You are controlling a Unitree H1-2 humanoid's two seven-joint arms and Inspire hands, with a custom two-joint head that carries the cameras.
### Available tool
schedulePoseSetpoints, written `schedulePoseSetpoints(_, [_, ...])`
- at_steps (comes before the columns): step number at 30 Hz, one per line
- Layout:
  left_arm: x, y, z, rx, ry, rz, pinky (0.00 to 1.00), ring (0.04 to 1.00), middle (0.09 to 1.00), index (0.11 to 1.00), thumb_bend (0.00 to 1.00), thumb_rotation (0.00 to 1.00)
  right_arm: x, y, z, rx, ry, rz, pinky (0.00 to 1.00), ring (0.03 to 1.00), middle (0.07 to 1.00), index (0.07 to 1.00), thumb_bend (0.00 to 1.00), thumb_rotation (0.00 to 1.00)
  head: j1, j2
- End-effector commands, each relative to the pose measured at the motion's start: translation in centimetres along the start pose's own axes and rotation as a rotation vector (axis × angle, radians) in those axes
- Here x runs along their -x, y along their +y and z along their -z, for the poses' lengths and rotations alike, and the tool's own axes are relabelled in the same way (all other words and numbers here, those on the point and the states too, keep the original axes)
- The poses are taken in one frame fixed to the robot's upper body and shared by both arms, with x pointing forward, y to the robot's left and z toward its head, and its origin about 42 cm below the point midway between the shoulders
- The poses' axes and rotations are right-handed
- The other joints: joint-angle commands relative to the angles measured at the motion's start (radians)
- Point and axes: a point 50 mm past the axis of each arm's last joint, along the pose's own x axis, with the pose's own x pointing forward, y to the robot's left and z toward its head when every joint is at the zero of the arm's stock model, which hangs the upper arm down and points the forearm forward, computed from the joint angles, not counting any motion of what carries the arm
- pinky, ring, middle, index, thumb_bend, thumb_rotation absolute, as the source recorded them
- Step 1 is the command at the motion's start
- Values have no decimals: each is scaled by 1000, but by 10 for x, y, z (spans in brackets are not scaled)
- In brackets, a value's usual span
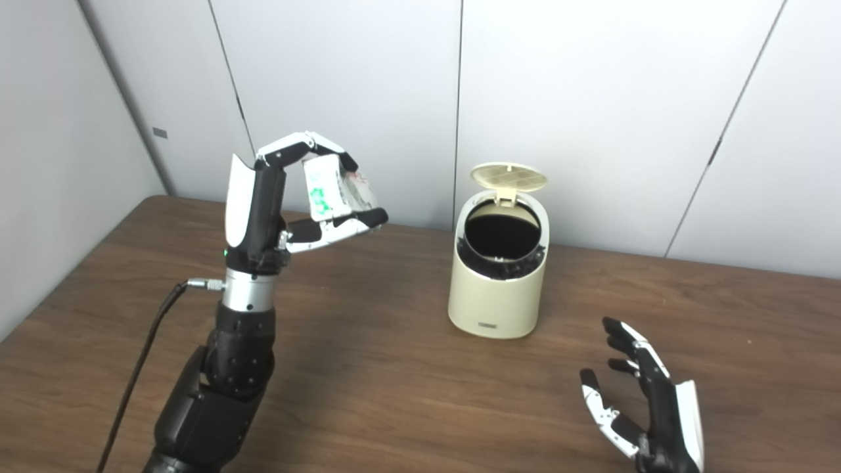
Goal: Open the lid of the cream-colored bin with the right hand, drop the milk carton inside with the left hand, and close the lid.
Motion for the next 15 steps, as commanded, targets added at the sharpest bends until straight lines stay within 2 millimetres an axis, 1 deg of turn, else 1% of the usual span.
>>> schedulePoseSetpoints(1, [-24,-1,-11,27,-106,-35,566,508,482,449,502,0,-6,1,-4,18,-28,15,704,807,821,813,69,249,-7,0])
schedulePoseSetpoints(2, [-24,-5,-11,34,-107,-30,565,509,482,450,502,0,-5,2,-4,20,-27,16,707,807,821,815,78,305,-20,-3])
schedulePoseSetpoints(3, [-23,-7,-12,38,-108,-26,560,508,481,453,503,0,-5,3,-4,21,-27,16,705,804,821,816,93,399,-20,-3])
schedulePoseSetpoints(6, [-20,-21,-16,81,-102,-9,556,498,480,462,503,0,-4,7,-5,14,-12,11,720,817,832,828,114,532,-49,-2])
schedulePoseSetpoints(9, [-19,-34,-20,103,-105,1,554,497,482,456,503,0,-4,10,-4,12,3,14,724,824,840,833,115,555,-65,-2])
schedulePoseSetpoints(12, [-20,-46,-24,124,-108,11,527,503,482,449,503,0,-5,13,-1,17,-2,13,735,831,844,838,111,547,-79,-10])
schedulePoseSetpoints(14, [-20,-51,-24,126,-113,22,507,499,483,449,503,0,-5,16,0,24,-7,11,731,828,843,835,115,523,-90,-15])
schedulePoseSetpoints(15, [-19,-54,-23,125,-115,31,506,497,482,452,504,0,-5,17,0,27,-9,10,730,828,843,833,123,558,-98,-18])
